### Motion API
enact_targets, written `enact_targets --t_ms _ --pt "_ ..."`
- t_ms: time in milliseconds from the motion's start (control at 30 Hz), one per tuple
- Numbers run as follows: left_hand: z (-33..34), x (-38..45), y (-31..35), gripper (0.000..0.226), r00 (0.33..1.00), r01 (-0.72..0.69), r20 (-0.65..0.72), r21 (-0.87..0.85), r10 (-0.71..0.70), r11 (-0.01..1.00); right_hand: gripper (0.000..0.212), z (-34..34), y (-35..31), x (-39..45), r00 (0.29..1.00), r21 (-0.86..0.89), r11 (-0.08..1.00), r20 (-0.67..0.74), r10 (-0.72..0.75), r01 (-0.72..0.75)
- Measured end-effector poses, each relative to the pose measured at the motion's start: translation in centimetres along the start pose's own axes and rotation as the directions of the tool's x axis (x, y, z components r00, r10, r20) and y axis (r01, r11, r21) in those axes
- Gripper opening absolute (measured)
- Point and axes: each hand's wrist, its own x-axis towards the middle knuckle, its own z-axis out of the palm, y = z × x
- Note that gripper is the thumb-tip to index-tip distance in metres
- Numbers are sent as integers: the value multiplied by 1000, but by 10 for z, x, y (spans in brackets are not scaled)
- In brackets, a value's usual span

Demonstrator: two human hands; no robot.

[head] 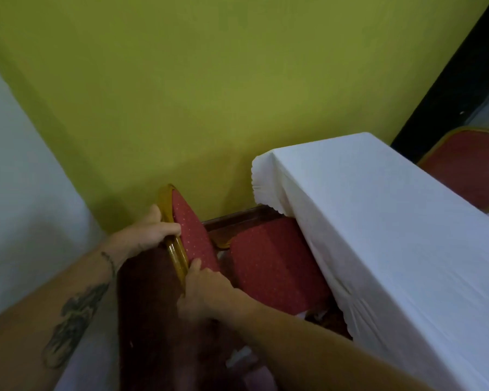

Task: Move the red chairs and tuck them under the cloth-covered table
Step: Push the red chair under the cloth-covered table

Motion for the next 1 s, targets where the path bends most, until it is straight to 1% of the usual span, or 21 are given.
enact_targets --t_ms 100,200,233,300,367,467,567,633,667,733,767,867,900,933,1000 --pt "-5 3 5 53 1000 4 22 2 -4 1000 91 2 -8 3 1000 2 1000 -13 1 -1" --pt "-9 7 12 65 1000 19 19 -4 -19 1000 83 -2 -10 11 999 23 1000 -33 5 -5" --pt "-8 11 11 64 1000 12 16 -21 -12 1000 84 -5 -9 13 999 23 1000 -37 8 -7" --pt "-1 9 17 53 1000 -15 -13 -54 14 998 89 -10 -3 16 999 35 999 -28 27 -26" --pt "10 4 27 44 999 -35 -21 -65 33 997 89 -14 5 18 998 64 996 -32 59 -56" --pt "27 7 39 40 999 -50 -7 -98 49 994 82 -22 19 20 994 93 991 -47 96 -92" --pt "49 12 52 37 997 -79 -25 -117 76 990 79 -33 36 17 985 122 982 -73 155 -146" --pt "66 14 62 43 995 -92 -47 -113 87 989 71 -41 51 13 976 149 973 -98 193 -177" --pt "75 14 67 50 995 -91 -45 -107 87 990 68 -45 59 10 972 165 967 -104 211 -193" --pt "95 16 78 76 997 -80 -16 -112 79 990 68 -54 75 3 962 196 954 -108 250 -226" --pt "105 17 84 83 997 -72 3 -133 73 989 70 -59 84 1 957 212 946 -108 270 -243" --pt "135 16 101 78 996 -68 37 -201 77 977 83 -72 112 -7 943 265 921 -96 319 -284" --pt "144 16 104 81 995 -63 56 -225 78 972 85 -76 120 -10 941 281 916 -97 324 -287" --pt "151 16 106 85 994 -53 83 -249 76 967 83 -80 128 -14 939 303 909 -100 328 -285" --pt "166 24 104 84 991 -54 102 -309 90 949 67 -84 141 -21 946 344 904 -109 307 -254"
